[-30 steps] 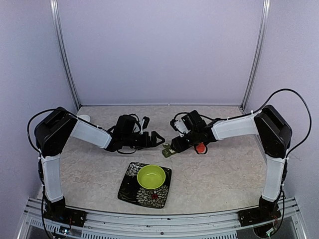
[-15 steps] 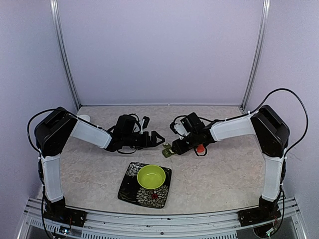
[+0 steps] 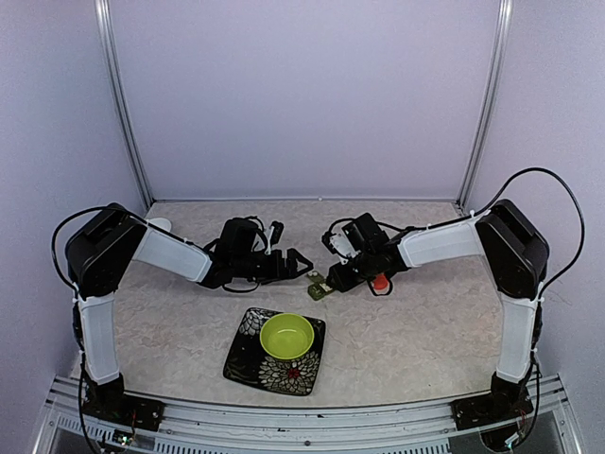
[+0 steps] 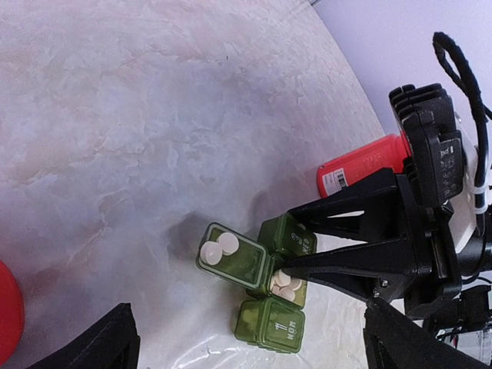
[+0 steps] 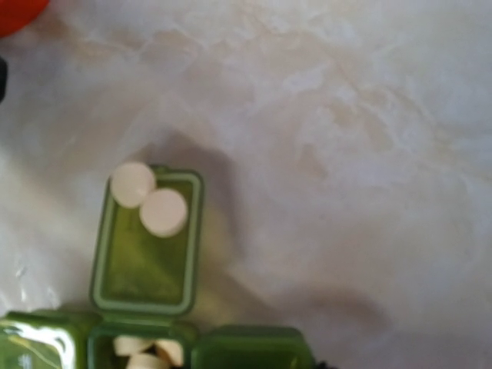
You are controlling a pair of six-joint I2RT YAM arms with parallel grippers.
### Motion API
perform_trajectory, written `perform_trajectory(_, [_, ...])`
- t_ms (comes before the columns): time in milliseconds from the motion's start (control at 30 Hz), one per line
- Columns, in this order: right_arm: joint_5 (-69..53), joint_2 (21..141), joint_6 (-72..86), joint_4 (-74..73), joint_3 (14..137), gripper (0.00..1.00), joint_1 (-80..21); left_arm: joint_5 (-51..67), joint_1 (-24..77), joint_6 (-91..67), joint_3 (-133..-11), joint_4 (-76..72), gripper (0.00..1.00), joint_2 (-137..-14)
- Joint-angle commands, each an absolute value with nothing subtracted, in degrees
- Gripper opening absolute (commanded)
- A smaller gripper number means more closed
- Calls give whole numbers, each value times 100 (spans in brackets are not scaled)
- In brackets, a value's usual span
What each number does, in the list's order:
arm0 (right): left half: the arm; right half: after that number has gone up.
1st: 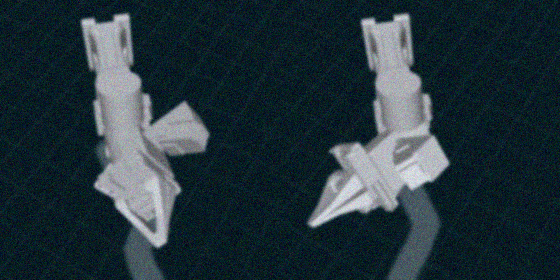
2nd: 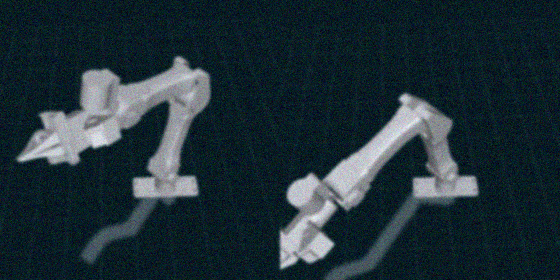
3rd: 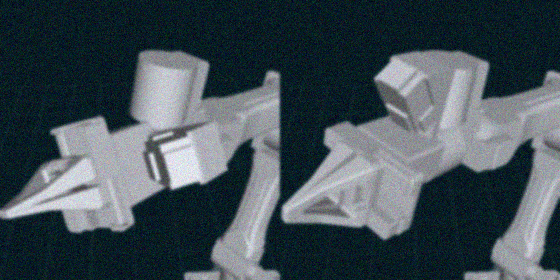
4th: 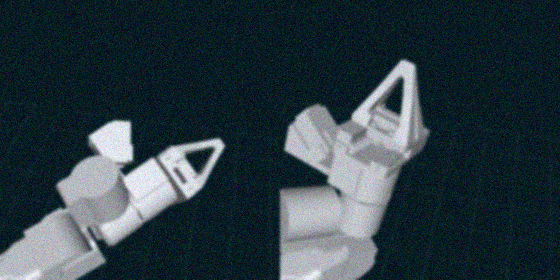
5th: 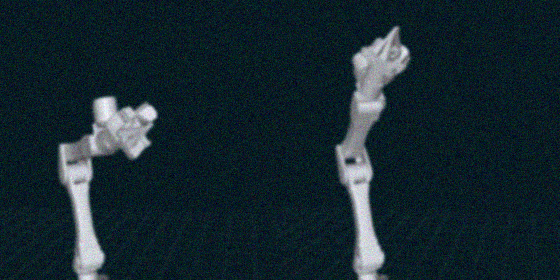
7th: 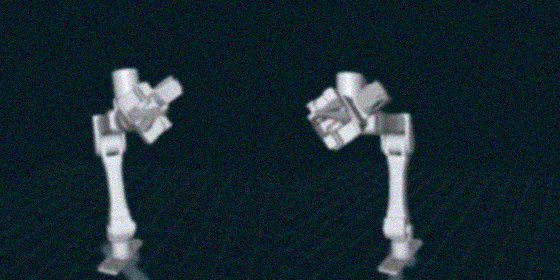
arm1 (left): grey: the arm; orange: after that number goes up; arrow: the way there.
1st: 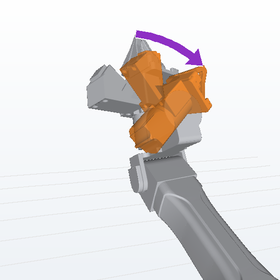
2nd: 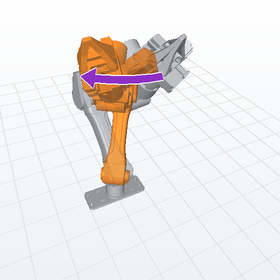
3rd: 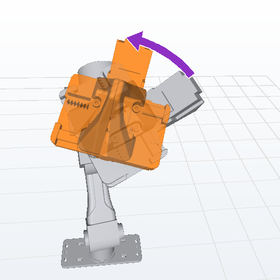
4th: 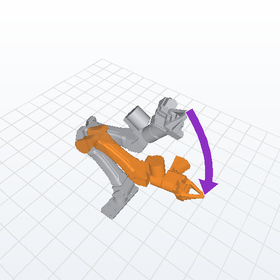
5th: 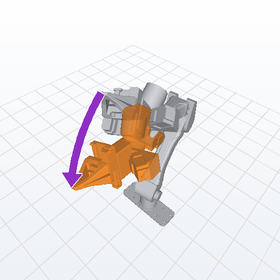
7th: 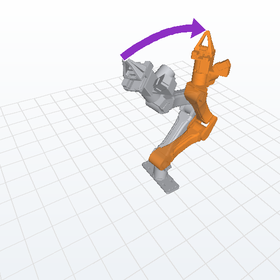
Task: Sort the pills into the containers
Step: Pick up the pill container from the center of the board, then close the lid of the pill container.
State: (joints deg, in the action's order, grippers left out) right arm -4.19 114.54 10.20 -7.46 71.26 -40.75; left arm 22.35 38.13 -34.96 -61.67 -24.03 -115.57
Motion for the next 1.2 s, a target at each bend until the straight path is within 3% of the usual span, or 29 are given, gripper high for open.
perform_trajectory(0, [-403, 11350, 1024, -728, 7213, 28, -4061, 2337, 3833, -3593, -6277, -2591, 99, -11646])
perform_trajectory(500, [-567, 11020, 959, -626, 7069, 26, -4107, 2699, 3823, -3800, -6755, -2688, 99, -12183])
perform_trajectory(1167, [-536, 11225, 913, -691, 7084, 25, -4148, 3637, 3863, -4364, -6967, -4076, 99, -12605])
